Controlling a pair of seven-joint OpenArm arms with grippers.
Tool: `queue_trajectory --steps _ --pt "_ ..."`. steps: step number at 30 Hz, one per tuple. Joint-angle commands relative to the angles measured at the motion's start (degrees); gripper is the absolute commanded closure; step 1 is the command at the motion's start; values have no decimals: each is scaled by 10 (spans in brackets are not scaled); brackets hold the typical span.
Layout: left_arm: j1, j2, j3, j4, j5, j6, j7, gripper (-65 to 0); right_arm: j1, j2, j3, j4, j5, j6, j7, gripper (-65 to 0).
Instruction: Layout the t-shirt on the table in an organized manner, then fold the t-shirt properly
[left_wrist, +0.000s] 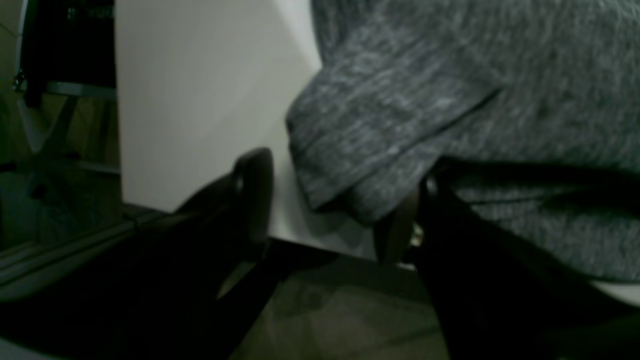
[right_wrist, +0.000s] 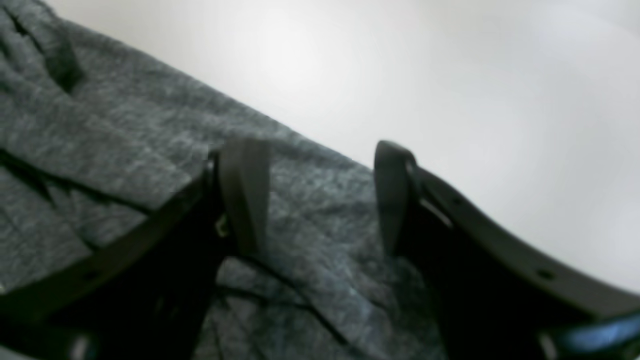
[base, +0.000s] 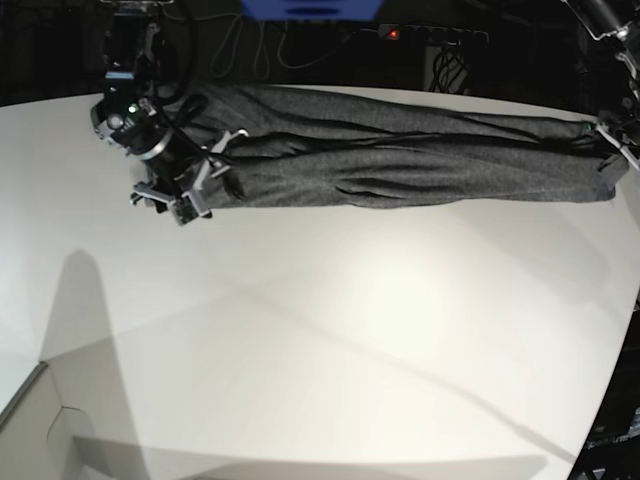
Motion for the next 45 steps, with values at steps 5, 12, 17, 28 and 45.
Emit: queue_trajectory --steps 5,12,17,28,45 --pt "-14 -18 -46 11 -67 1 18 -312 4 2 0 11 10 0 16 -335" --pt "-15 -53 -64 10 -149 1 75 -312 6 1 -1 11 10 0 16 -335" --pt "-15 -50 -66 10 -157 1 76 -312 7 0 -1 11 11 0 16 -335" --pt "-15 -30 -68 10 -205 1 134 -455 8 0 -1 11 11 0 16 -335" --pt "-6 -30 -132 5 -363 1 146 -508 9 2 -1 11 11 0 16 -335"
